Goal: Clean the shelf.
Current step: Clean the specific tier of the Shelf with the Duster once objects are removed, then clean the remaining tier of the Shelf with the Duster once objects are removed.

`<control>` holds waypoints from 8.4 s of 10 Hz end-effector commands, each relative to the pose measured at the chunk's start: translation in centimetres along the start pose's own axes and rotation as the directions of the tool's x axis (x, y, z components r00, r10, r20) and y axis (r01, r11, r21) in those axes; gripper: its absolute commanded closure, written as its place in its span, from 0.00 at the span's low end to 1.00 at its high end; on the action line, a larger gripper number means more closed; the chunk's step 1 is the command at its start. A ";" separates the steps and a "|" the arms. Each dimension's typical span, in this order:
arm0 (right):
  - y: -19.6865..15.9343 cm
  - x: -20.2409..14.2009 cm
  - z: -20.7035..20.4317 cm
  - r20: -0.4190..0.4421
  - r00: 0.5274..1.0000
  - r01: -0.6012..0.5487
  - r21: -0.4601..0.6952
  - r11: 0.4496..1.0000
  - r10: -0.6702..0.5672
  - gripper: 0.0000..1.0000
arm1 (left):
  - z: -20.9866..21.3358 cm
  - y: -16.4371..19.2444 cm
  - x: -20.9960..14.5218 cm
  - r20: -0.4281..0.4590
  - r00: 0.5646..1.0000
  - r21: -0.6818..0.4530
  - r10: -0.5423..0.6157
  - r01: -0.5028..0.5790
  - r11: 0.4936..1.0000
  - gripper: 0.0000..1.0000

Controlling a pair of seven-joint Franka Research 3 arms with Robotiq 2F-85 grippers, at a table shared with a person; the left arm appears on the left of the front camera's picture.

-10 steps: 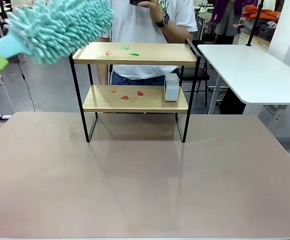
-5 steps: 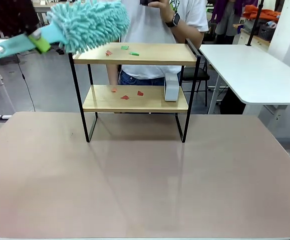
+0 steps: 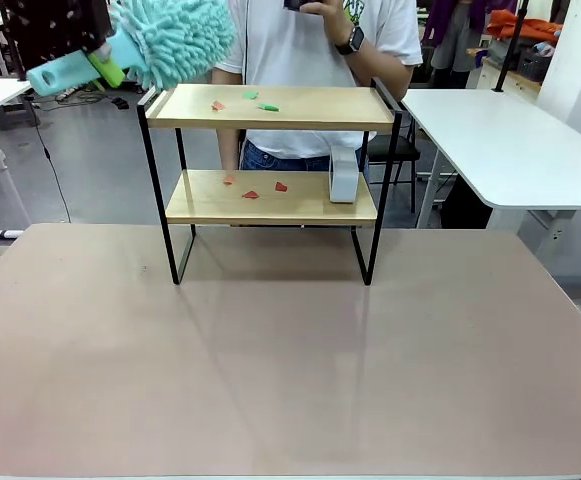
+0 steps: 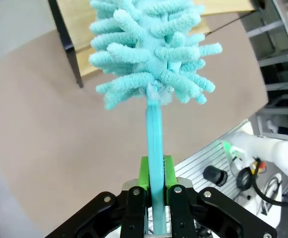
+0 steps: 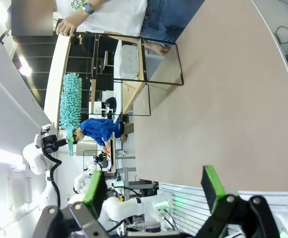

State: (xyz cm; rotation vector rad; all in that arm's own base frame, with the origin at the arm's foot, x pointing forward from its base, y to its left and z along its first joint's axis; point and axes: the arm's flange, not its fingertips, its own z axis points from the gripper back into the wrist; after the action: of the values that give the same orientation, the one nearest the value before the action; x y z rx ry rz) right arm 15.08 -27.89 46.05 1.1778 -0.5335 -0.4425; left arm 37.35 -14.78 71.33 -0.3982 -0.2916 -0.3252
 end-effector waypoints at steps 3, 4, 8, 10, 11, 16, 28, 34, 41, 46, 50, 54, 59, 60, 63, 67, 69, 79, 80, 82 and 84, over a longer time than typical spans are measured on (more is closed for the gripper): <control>0.1 0.1 -0.1 0.010 1.000 -0.028 0.019 0.999 0.028 0.00 | -2.6 -1.5 1.8 -0.042 0.998 0.156 0.044 -0.037 0.987 1.00; 0.1 0.1 -0.1 0.010 1.000 -0.028 0.019 0.999 0.028 0.00 | -3.2 -1.7 2.2 -0.038 0.998 0.184 0.050 -0.042 0.982 1.00; 0.1 0.1 -0.1 0.010 1.000 -0.028 0.019 0.999 0.028 0.00 | -4.8 -1.0 3.4 -0.097 0.995 0.238 0.024 0.000 0.971 1.00; 0.1 0.1 -0.1 0.010 1.000 -0.028 0.019 0.999 0.028 0.00 | -5.1 -0.5 3.3 -0.145 0.989 0.211 -0.034 0.064 0.975 1.00; 0.1 0.1 -0.1 0.010 1.000 -0.028 0.019 0.999 0.028 0.00 | -4.9 -0.6 3.3 -0.150 0.985 0.183 -0.083 0.110 0.977 1.00; 0.1 0.1 -0.1 0.010 1.000 -0.028 0.019 0.999 0.028 0.00 | -4.7 -3.2 5.9 -0.257 0.924 0.140 -0.282 0.324 0.936 1.00; 0.1 0.1 -0.1 0.010 1.000 -0.028 0.019 0.999 0.028 0.00 | -3.5 -4.7 3.1 -0.296 0.498 -0.264 -0.815 0.778 0.570 1.00; 0.1 0.1 -0.1 0.010 1.000 -0.028 0.019 0.999 0.028 0.00 | 2.3 0.3 1.4 -0.219 0.703 -0.320 -0.676 0.603 0.731 1.00; 0.1 0.1 -0.1 0.010 1.000 -0.028 0.019 0.999 0.028 0.00 | 2.6 23.8 -11.5 0.141 0.981 -0.507 0.136 -0.047 0.861 1.00; 0.1 0.1 -0.1 0.010 1.000 -0.028 0.019 0.999 0.028 0.00 | -7.1 31.5 -14.5 0.058 0.971 -0.641 0.232 -0.142 0.755 1.00; 0.1 0.1 -0.1 0.010 1.000 -0.028 0.019 0.999 0.028 0.00 | -7.2 30.8 -15.6 0.016 0.960 -0.620 0.278 -0.209 0.756 1.00; 0.1 0.1 -0.1 0.010 1.000 -0.028 0.019 0.999 0.028 0.00 | -7.2 30.8 -15.6 0.016 0.960 -0.620 0.278 -0.209 0.756 1.00; 0.1 0.1 -0.1 0.010 1.000 -0.028 0.019 0.999 0.028 0.00 | -7.2 30.8 -15.6 0.016 0.960 -0.620 0.278 -0.209 0.756 1.00; 0.1 0.1 -0.1 0.010 1.000 -0.028 0.019 0.999 0.028 0.00 | -7.2 30.8 -15.6 0.016 0.960 -0.620 0.278 -0.209 0.756 1.00; 0.1 0.1 -0.1 0.010 1.000 -0.028 0.019 0.999 0.028 0.00 | -7.2 30.8 -15.6 0.016 0.960 -0.620 0.278 -0.209 0.756 1.00; 0.1 0.1 -0.1 0.010 1.000 -0.028 0.019 0.999 0.028 0.00 | -7.2 30.8 -15.6 0.016 0.960 -0.620 0.278 -0.209 0.756 1.00; 0.1 0.1 -0.1 0.010 1.000 -0.028 0.019 0.999 0.028 0.00 | -7.2 30.8 -15.6 0.016 0.960 -0.620 0.278 -0.209 0.756 1.00; 0.1 0.1 -0.1 0.010 1.000 -0.028 0.019 0.999 0.028 0.00 | -0.3 18.6 -30.8 -0.008 0.965 -0.577 -0.264 0.211 0.789 0.88; 0.1 0.1 -0.1 0.010 1.000 -0.028 0.019 0.999 0.028 0.00 | -1.3 16.9 -31.0 -0.081 0.933 -0.556 -0.349 0.249 0.793 0.88; 0.1 0.1 -0.1 0.010 1.000 -0.028 0.019 0.999 0.028 0.00 | -4.3 13.4 -29.1 -0.196 0.869 -0.577 -0.454 0.272 0.770 0.88; 0.1 0.1 -0.1 0.010 1.000 -0.028 0.019 0.999 0.028 0.00 | -7.9 9.7 -24.8 -0.271 0.884 -0.504 -0.380 0.207 0.839 0.88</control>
State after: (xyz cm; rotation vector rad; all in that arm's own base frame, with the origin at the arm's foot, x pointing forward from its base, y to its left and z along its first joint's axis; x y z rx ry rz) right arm 15.08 -27.93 45.98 1.1771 -0.5329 -0.4442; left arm 17.92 -0.98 52.79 -0.7856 0.1038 -0.8390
